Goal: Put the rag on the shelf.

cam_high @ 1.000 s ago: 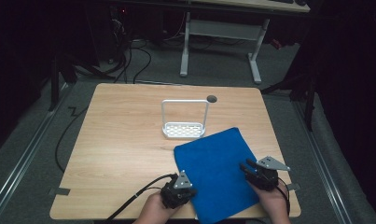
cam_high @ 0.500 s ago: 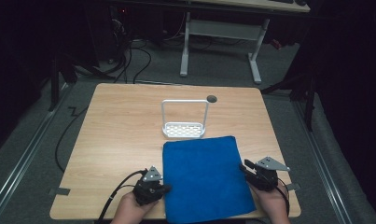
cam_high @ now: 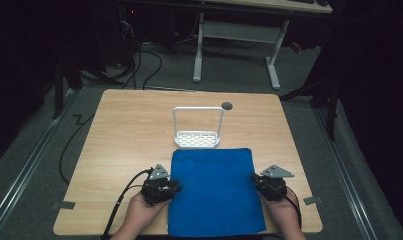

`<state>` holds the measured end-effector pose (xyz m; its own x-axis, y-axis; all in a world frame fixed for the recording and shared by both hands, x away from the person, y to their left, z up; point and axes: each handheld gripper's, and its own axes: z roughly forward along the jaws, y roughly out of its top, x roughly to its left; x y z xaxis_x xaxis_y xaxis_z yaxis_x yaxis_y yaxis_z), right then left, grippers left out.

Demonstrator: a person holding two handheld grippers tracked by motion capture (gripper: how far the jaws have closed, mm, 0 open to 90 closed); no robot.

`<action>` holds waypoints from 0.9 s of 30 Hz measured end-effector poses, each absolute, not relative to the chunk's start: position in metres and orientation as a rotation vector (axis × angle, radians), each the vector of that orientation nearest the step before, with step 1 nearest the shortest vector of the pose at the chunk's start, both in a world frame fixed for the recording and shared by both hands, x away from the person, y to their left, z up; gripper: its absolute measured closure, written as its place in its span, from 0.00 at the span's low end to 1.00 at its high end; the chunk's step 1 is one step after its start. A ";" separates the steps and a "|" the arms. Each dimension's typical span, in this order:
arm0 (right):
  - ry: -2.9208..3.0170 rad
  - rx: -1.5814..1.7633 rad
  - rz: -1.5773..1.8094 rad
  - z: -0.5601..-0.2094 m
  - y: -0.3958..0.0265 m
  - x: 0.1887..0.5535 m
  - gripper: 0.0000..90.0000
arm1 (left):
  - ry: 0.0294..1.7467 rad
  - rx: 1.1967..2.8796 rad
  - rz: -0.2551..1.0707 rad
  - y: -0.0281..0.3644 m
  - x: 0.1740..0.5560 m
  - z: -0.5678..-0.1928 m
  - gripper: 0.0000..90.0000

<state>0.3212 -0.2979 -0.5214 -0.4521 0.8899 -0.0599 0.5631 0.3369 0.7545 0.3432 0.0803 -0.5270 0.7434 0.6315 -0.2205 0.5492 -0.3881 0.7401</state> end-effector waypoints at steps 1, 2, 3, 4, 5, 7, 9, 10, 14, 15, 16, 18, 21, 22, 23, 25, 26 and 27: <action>2.151 1.272 0.882 -0.525 -0.295 0.325 1.00 | 0.877 2.105 0.147 0.077 0.343 -0.531 0.79; 2.151 1.272 0.882 -0.525 -0.295 0.325 1.00 | 0.877 2.105 0.147 0.077 0.343 -0.531 0.80; 2.170 1.254 0.857 -0.528 -0.293 0.326 1.00 | 0.870 2.114 0.158 0.078 0.342 -0.531 0.81; 2.175 1.256 0.861 -0.527 -0.293 0.326 1.00 | 0.865 2.125 0.169 0.079 0.341 -0.530 0.81; 2.180 1.260 0.868 -0.527 -0.293 0.325 1.00 | 0.865 2.124 0.169 0.080 0.341 -0.530 0.81; 2.183 1.264 0.878 -0.527 -0.292 0.325 1.00 | 0.872 2.116 0.161 0.082 0.340 -0.531 0.81; 2.199 1.255 0.896 -0.527 -0.290 0.322 1.00 | 0.875 2.116 0.158 0.086 0.339 -0.531 0.81; 2.211 1.244 0.905 -0.527 -0.288 0.320 1.00 | 0.875 2.118 0.166 0.090 0.337 -0.531 0.82; 2.231 1.223 0.918 -0.528 -0.283 0.316 1.00 | 0.887 2.118 0.160 0.099 0.332 -0.530 0.82; 2.249 1.211 0.926 -0.527 -0.278 0.311 1.00 | 0.887 2.125 0.158 0.103 0.330 -0.530 0.82; 2.258 1.201 0.930 -0.527 -0.276 0.310 1.00 | 0.889 2.128 0.150 0.106 0.329 -0.529 0.82; 2.273 1.195 0.940 -0.527 -0.272 0.307 1.00 | 0.907 2.119 0.125 0.114 0.326 -0.529 0.82; 2.300 1.168 0.945 -0.527 -0.266 0.302 1.00 | 0.919 2.110 0.107 0.121 0.323 -0.529 0.82; 2.307 1.165 0.944 -0.526 -0.265 0.301 1.00 | 0.920 2.108 0.102 0.123 0.321 -0.529 0.82; 2.318 1.152 0.947 -0.526 -0.263 0.299 1.00 | 0.923 2.107 0.098 0.126 0.319 -0.529 0.82; 2.331 1.137 0.952 -0.526 -0.259 0.297 1.00 | 0.923 2.105 0.093 0.129 0.315 -0.529 0.83; 2.337 1.137 0.953 -0.526 -0.258 0.296 1.00 | 0.923 2.107 0.091 0.132 0.312 -0.529 0.83; 2.345 1.127 0.951 -0.526 -0.257 0.295 1.00 | 0.923 2.106 0.093 0.133 0.310 -0.529 0.83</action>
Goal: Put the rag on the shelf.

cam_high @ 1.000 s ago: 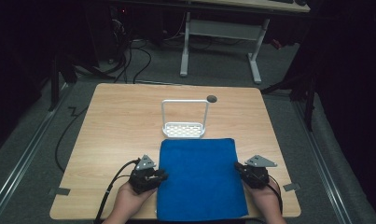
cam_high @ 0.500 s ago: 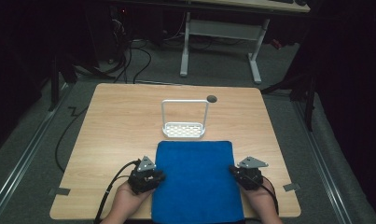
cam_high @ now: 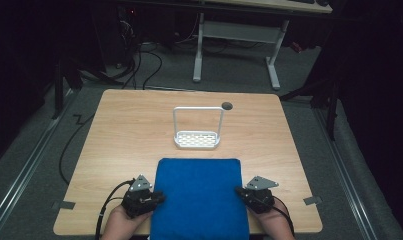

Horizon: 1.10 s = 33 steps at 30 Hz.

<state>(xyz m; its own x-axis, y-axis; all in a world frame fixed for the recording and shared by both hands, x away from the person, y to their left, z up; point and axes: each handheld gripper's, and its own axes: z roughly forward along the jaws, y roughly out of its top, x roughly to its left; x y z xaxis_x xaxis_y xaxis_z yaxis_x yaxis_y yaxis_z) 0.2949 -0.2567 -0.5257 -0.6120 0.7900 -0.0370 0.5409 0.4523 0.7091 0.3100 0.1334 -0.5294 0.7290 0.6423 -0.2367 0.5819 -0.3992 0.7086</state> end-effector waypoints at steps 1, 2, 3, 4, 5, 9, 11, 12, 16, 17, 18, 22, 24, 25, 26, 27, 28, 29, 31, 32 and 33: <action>2.348 1.124 0.953 -0.526 -0.256 0.294 1.00 | 0.923 2.107 0.092 0.136 0.307 -0.529 0.83; 2.352 1.119 0.959 -0.526 -0.254 0.294 1.00 | 0.921 2.108 0.091 0.138 0.305 -0.529 0.83; 2.352 1.119 0.959 -0.526 -0.254 0.294 1.00 | 0.921 2.108 0.091 0.138 0.305 -0.529 0.83; 2.359 1.115 0.957 -0.526 -0.253 0.293 0.99 | 0.919 2.109 0.089 0.140 0.302 -0.529 0.83; 2.359 1.115 0.957 -0.526 -0.253 0.293 0.99 | 0.919 2.109 0.089 0.140 0.302 -0.529 0.83; 2.364 1.104 0.971 -0.525 -0.252 0.294 0.97 | 0.909 2.121 0.096 0.141 0.302 -0.529 0.83; 2.348 1.093 0.986 -0.524 -0.252 0.293 0.91 | 0.894 2.125 0.122 0.139 0.301 -0.529 0.83; 2.333 1.084 0.998 -0.523 -0.253 0.293 0.87 | 0.891 2.120 0.135 0.139 0.301 -0.529 0.81; 2.283 1.059 1.008 -0.522 -0.256 0.293 0.78 | 0.882 2.080 0.209 0.140 0.301 -0.527 0.78; 2.283 1.059 1.008 -0.522 -0.256 0.293 0.78 | 0.882 2.080 0.209 0.140 0.301 -0.527 0.77; 2.265 1.061 1.007 -0.521 -0.257 0.293 0.75 | 0.881 2.056 0.237 0.141 0.302 -0.526 0.77; 2.225 1.075 1.024 -0.518 -0.263 0.295 0.68 | 0.912 2.005 0.300 0.145 0.306 -0.523 0.73; 2.224 1.099 1.041 -0.518 -0.266 0.297 0.66 | 0.924 1.987 0.317 0.149 0.309 -0.521 0.72; 2.219 1.109 1.050 -0.517 -0.267 0.297 0.65 | 0.932 1.978 0.333 0.150 0.311 -0.521 0.72; 2.215 1.117 1.051 -0.517 -0.268 0.298 0.64 | 0.939 1.972 0.341 0.152 0.313 -0.520 0.71; 2.215 1.117 1.051 -0.517 -0.268 0.298 0.64 | 0.939 1.972 0.341 0.152 0.313 -0.520 0.71; 2.207 1.106 1.044 -0.517 -0.270 0.298 0.61 | 0.953 1.957 0.352 0.157 0.317 -0.518 0.71; 2.203 1.100 1.031 -0.517 -0.270 0.298 0.60 | 0.946 1.948 0.360 0.159 0.319 -0.517 0.70; 2.205 1.076 1.024 -0.517 -0.271 0.299 0.60 | 0.942 1.943 0.358 0.161 0.324 -0.515 0.70; 2.199 1.075 1.022 -0.517 -0.271 0.299 0.60 | 0.957 1.937 0.344 0.161 0.327 -0.514 0.70; 2.195 1.091 1.027 -0.516 -0.271 0.298 0.60 | 0.975 1.928 0.322 0.162 0.330 -0.514 0.70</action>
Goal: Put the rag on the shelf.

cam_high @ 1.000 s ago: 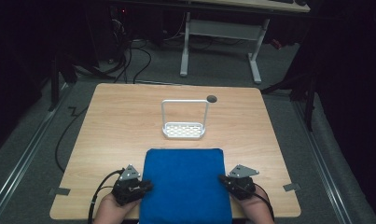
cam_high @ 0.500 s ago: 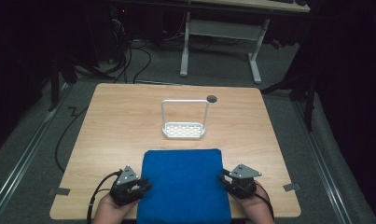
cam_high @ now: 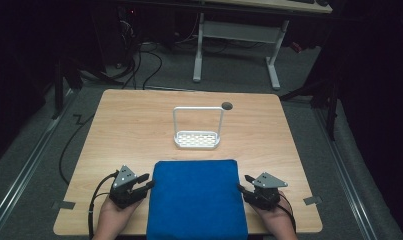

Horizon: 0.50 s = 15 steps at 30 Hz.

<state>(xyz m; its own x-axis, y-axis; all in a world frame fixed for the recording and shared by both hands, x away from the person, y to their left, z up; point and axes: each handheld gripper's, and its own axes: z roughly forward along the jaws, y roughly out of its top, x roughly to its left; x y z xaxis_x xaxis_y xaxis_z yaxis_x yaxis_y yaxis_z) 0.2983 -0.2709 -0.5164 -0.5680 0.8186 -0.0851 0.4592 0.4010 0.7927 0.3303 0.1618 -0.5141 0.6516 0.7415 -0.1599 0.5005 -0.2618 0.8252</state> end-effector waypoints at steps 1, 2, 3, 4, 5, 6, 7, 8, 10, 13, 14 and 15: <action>2.194 1.089 1.033 -0.516 -0.272 0.299 0.60 | 0.988 1.923 0.298 0.162 0.334 -0.514 0.71; 2.194 1.091 1.031 -0.516 -0.272 0.299 0.60 | 0.994 1.933 0.300 0.161 0.338 -0.515 0.71; 2.196 1.089 1.028 -0.516 -0.272 0.299 0.60 | 1.002 1.948 0.305 0.160 0.342 -0.516 0.71; 2.199 1.083 1.031 -0.516 -0.272 0.299 0.60 | 1.015 1.959 0.313 0.158 0.346 -0.517 0.68; 2.202 1.086 1.026 -0.516 -0.272 0.299 0.60 | 1.026 1.958 0.317 0.157 0.350 -0.518 0.64; 2.206 1.105 1.029 -0.516 -0.273 0.300 0.61 | 1.034 1.962 0.321 0.156 0.355 -0.519 0.64; 2.206 1.123 1.039 -0.516 -0.273 0.300 0.61 | 1.040 1.972 0.344 0.155 0.359 -0.519 0.64; 2.206 1.123 1.039 -0.516 -0.273 0.300 0.61 | 1.040 1.972 0.344 0.155 0.359 -0.519 0.64; 2.212 1.147 1.063 -0.516 -0.275 0.302 0.62 | 1.067 1.976 0.366 0.150 0.374 -0.520 0.64; 2.208 1.167 1.078 -0.515 -0.277 0.303 0.61 | 1.098 1.977 0.368 0.144 0.386 -0.522 0.65; 2.207 1.171 1.084 -0.515 -0.277 0.304 0.61 | 1.104 1.980 0.357 0.143 0.390 -0.523 0.67; 2.205 1.172 1.087 -0.515 -0.278 0.304 0.61 | 1.114 1.986 0.357 0.141 0.393 -0.525 0.68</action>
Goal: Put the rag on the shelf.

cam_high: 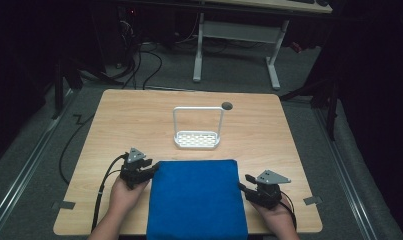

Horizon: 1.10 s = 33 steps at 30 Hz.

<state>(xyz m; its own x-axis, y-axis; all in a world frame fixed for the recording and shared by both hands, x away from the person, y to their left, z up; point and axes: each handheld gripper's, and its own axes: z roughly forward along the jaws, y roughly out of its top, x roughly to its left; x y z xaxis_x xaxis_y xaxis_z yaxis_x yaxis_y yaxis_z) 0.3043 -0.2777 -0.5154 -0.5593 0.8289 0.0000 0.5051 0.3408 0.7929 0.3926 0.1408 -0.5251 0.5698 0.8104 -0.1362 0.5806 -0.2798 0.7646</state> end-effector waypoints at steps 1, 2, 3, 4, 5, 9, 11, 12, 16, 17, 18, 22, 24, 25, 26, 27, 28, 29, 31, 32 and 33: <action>2.207 1.175 1.087 -0.515 -0.278 0.305 0.62 | 1.118 1.995 0.355 0.139 0.395 -0.527 0.69; 2.202 1.185 1.089 -0.515 -0.278 0.305 0.65 | 1.120 2.000 0.336 0.137 0.396 -0.528 0.69; 2.198 1.191 1.090 -0.515 -0.278 0.306 0.65 | 1.124 2.003 0.328 0.135 0.397 -0.530 0.69; 2.193 1.193 1.087 -0.516 -0.278 0.307 0.65 | 1.124 2.010 0.328 0.134 0.398 -0.531 0.71; 2.192 1.200 1.087 -0.516 -0.278 0.308 0.65 | 1.129 2.012 0.340 0.133 0.398 -0.532 0.74; 2.188 1.194 1.092 -0.516 -0.276 0.314 0.64 | 1.131 1.999 0.321 0.132 0.399 -0.533 0.83; 2.189 1.232 1.099 -0.516 -0.272 0.326 0.60 | 1.141 1.975 0.301 0.132 0.400 -0.535 0.89; 2.189 1.232 1.099 -0.516 -0.272 0.326 0.60 | 1.141 1.975 0.301 0.132 0.400 -0.535 0.91; 2.164 1.293 1.053 -0.515 -0.269 0.350 0.59 | 1.144 1.956 0.273 0.131 0.402 -0.536 0.94; 2.160 1.312 1.047 -0.515 -0.268 0.355 0.60 | 1.144 1.956 0.273 0.131 0.402 -0.536 0.95; 2.160 1.330 1.036 -0.515 -0.266 0.361 0.61 | 1.142 1.956 0.267 0.131 0.402 -0.537 0.95; 2.175 1.362 1.011 -0.519 -0.257 0.379 0.67 | 1.140 1.957 0.267 0.131 0.402 -0.537 0.96; 2.179 1.373 0.992 -0.523 -0.255 0.385 0.70 | 1.137 1.958 0.275 0.131 0.402 -0.537 0.96; 2.181 1.385 0.972 -0.525 -0.254 0.387 0.71 | 1.134 1.962 0.280 0.130 0.401 -0.537 0.96; 2.183 1.403 0.957 -0.526 -0.254 0.389 0.71 | 1.130 1.968 0.287 0.130 0.401 -0.536 0.96; 2.173 1.406 0.966 -0.527 -0.255 0.389 0.72 | 1.128 1.971 0.292 0.129 0.401 -0.536 0.96; 2.178 1.413 0.967 -0.527 -0.256 0.390 0.72 | 1.128 1.971 0.294 0.129 0.401 -0.536 0.96; 2.182 1.411 0.957 -0.526 -0.256 0.390 0.73 | 1.126 1.972 0.293 0.129 0.401 -0.536 0.96; 2.183 1.374 0.920 -0.527 -0.253 0.389 0.75 | 1.127 1.971 0.289 0.129 0.401 -0.536 0.96; 2.182 1.361 0.909 -0.527 -0.252 0.388 0.76 | 1.127 1.971 0.288 0.130 0.401 -0.536 0.96; 2.181 1.363 0.910 -0.527 -0.251 0.388 0.78 | 1.127 1.971 0.287 0.130 0.401 -0.536 0.96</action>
